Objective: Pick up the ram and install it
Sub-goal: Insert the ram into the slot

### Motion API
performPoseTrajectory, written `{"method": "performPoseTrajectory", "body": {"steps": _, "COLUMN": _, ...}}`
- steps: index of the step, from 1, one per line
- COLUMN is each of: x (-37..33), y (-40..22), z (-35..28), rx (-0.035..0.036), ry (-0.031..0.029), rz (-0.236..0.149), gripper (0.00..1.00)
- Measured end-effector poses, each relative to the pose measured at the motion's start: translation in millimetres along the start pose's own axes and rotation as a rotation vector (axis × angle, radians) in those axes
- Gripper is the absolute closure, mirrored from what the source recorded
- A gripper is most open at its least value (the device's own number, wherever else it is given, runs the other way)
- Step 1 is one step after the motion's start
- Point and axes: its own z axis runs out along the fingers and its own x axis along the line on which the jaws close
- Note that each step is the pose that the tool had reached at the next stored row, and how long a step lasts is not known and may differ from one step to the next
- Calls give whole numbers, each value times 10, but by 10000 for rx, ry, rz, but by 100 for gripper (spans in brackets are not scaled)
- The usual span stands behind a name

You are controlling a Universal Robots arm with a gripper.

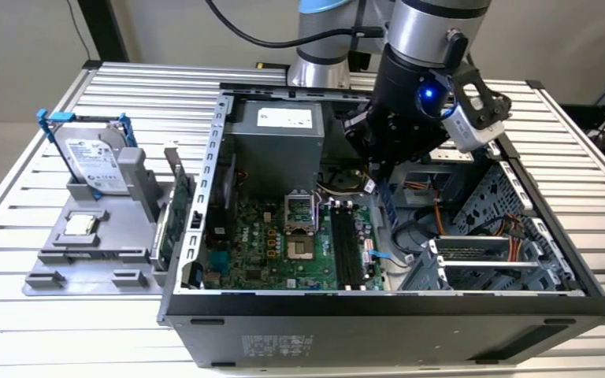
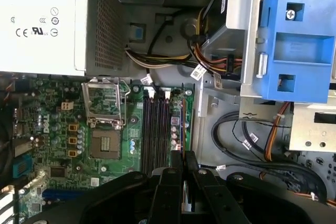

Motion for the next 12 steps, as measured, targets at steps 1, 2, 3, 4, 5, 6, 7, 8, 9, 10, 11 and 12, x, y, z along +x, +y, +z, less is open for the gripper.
{"method": "performPoseTrajectory", "body": {"steps": 1, "x": 0, "y": 2, "z": 12, "rx": 3, "ry": 0, "rz": 1, "gripper": 100}}
{"method": "performPoseTrajectory", "body": {"steps": 2, "x": 0, "y": 4, "z": 26, "rx": 4, "ry": 0, "rz": 3, "gripper": 100}}
{"method": "performPoseTrajectory", "body": {"steps": 3, "x": 0, "y": 5, "z": 39, "rx": 5, "ry": 0, "rz": 5, "gripper": 100}}
{"method": "performPoseTrajectory", "body": {"steps": 4, "x": 0, "y": 6, "z": 53, "rx": 5, "ry": 0, "rz": 7, "gripper": 100}}
{"method": "performPoseTrajectory", "body": {"steps": 5, "x": 0, "y": 7, "z": 67, "rx": 6, "ry": -1, "rz": 7, "gripper": 100}}
{"method": "performPoseTrajectory", "body": {"steps": 6, "x": 1, "y": 8, "z": 85, "rx": 5, "ry": -2, "rz": 7, "gripper": 100}}
{"method": "performPoseTrajectory", "body": {"steps": 7, "x": 1, "y": 9, "z": 103, "rx": 6, "ry": -3, "rz": 8, "gripper": 100}}
{"method": "performPoseTrajectory", "body": {"steps": 8, "x": 1, "y": 12, "z": 121, "rx": 6, "ry": -5, "rz": 8, "gripper": 100}}
{"method": "performPoseTrajectory", "body": {"steps": 9, "x": 1, "y": 17, "z": 139, "rx": 8, "ry": -5, "rz": 8, "gripper": 100}}
{"method": "performPoseTrajectory", "body": {"steps": 10, "x": 1, "y": 22, "z": 157, "rx": 13, "ry": -5, "rz": 8, "gripper": 100}}
{"method": "performPoseTrajectory", "body": {"steps": 11, "x": 1, "y": 26, "z": 174, "rx": 17, "ry": -5, "rz": 7, "gripper": 100}}
{"method": "performPoseTrajectory", "body": {"steps": 12, "x": 1, "y": 28, "z": 190, "rx": 17, "ry": -7, "rz": 7, "gripper": 100}}
